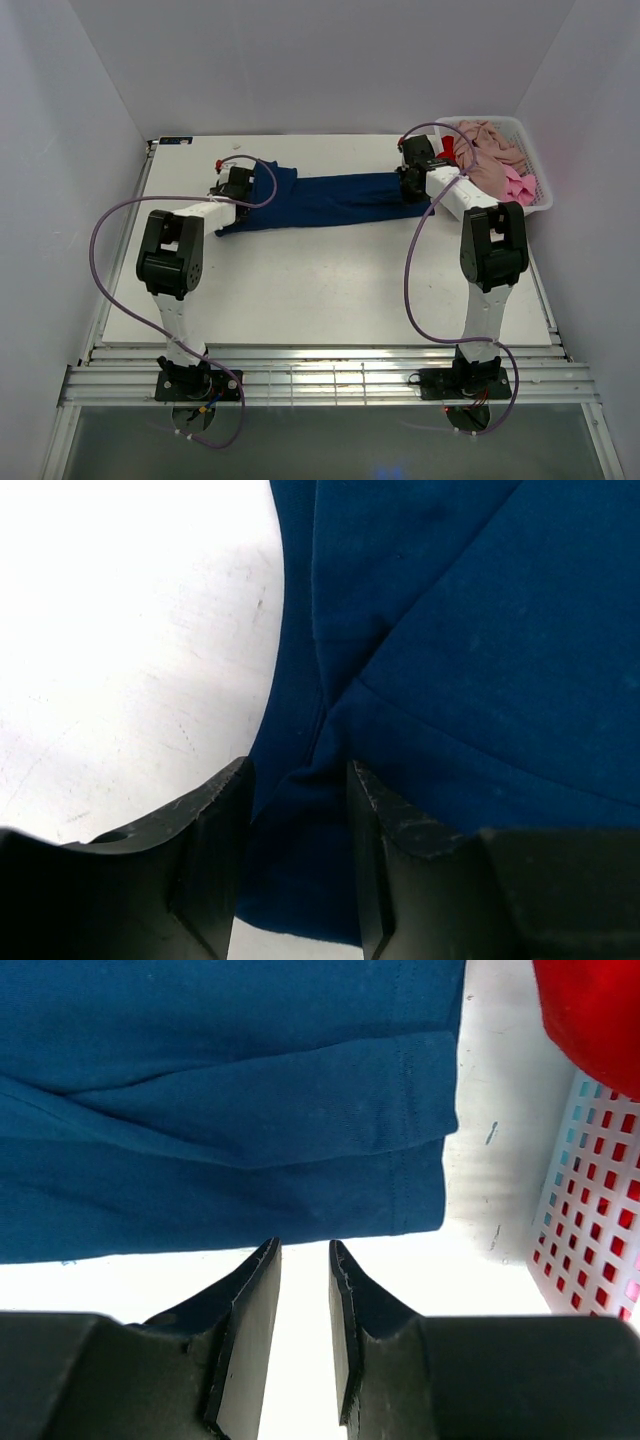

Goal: Fold and stack the t-shirts
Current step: Fold the other side of the tshirt into a rectangle

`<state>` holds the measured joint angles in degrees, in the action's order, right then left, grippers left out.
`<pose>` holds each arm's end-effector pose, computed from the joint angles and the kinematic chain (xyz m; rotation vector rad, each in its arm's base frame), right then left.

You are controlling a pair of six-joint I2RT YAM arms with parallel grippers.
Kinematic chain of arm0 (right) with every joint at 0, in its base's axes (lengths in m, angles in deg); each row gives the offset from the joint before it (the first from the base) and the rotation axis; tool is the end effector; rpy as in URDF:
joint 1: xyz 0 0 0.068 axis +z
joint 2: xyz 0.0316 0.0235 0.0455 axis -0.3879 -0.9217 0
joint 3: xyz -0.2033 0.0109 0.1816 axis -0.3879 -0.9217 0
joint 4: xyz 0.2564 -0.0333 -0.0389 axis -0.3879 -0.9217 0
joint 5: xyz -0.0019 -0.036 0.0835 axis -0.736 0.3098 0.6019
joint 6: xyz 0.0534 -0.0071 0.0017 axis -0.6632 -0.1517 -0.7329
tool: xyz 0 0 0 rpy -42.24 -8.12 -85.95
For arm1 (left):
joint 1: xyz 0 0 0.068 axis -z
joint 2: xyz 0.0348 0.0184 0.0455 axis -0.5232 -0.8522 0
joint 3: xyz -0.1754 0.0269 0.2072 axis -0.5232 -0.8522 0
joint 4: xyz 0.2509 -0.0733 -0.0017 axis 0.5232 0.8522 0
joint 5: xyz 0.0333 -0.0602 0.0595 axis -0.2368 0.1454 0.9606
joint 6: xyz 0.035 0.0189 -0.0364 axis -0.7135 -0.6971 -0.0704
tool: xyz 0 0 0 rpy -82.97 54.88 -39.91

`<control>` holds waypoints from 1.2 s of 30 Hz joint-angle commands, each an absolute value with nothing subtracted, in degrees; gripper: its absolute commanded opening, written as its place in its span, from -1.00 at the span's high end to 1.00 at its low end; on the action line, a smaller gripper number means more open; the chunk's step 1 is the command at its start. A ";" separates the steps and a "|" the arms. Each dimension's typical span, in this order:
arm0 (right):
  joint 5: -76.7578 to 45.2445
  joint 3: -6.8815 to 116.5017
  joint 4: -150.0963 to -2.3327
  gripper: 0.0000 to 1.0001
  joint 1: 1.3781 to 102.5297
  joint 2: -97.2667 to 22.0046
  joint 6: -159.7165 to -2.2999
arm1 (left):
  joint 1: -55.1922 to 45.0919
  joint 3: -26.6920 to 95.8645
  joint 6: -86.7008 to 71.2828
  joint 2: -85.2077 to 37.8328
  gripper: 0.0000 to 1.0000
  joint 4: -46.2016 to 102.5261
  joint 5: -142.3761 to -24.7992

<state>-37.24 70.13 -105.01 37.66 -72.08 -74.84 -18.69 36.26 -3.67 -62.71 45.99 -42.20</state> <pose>0.4328 0.1058 0.2165 -0.2093 2.4746 -0.1899 0.4058 -0.0727 0.1536 -0.2729 2.3861 0.5114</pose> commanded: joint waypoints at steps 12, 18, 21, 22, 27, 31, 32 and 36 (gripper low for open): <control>-38.69 71.64 -104.71 0.35 38.74 -72.30 -74.46 | -18.28 30.45 -1.89 -52.34 0.23 43.27 -45.00; -38.95 71.81 -104.97 0.35 38.82 -72.22 -74.46 | -17.75 29.22 -1.89 -52.35 0.66 43.45 -45.09; -38.96 71.81 -104.97 0.35 39.00 -72.21 -74.46 | -17.58 27.72 -1.36 -51.55 0.72 43.36 -45.09; -38.87 71.73 -104.97 0.35 38.91 -72.13 -74.46 | -17.58 27.46 -1.36 -51.64 0.68 43.27 -45.01; -39.13 71.55 -105.06 0.35 39.09 -72.13 -74.37 | -17.40 27.72 -1.53 -52.43 0.55 43.19 -45.09; -39.13 71.64 -105.06 0.35 39.09 -72.13 -74.46 | -17.22 27.81 -1.53 -52.17 0.51 43.19 -44.83; -39.04 71.64 -105.06 0.35 39.09 -72.21 -74.46 | -17.05 27.81 -1.53 -51.82 0.46 43.27 -44.48; -39.04 71.90 -105.15 0.35 39.00 -72.57 -74.46 | -16.96 28.07 -1.62 -51.73 0.21 43.01 -43.78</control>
